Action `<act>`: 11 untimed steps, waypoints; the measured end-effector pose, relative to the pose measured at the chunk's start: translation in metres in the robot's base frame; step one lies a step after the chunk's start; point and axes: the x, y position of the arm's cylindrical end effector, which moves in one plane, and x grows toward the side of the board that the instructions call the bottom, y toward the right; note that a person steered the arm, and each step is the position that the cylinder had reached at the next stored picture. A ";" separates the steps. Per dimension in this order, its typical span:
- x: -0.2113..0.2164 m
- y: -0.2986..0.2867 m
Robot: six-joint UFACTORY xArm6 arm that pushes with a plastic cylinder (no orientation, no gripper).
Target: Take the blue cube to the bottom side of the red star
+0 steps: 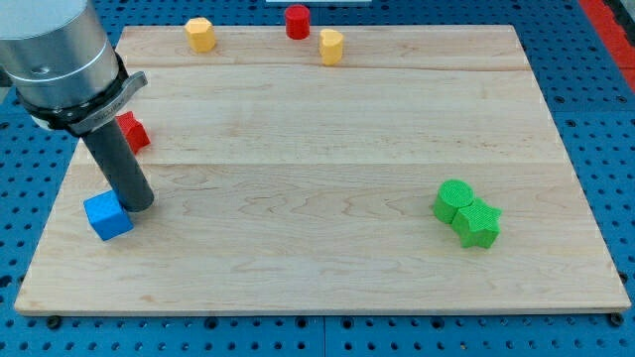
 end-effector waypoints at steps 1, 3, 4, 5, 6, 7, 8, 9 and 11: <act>-0.012 -0.010; -0.007 -0.056; 0.006 -0.081; 0.018 -0.067; 0.018 -0.036; 0.023 -0.035; 0.021 -0.036; 0.021 -0.036; 0.018 -0.007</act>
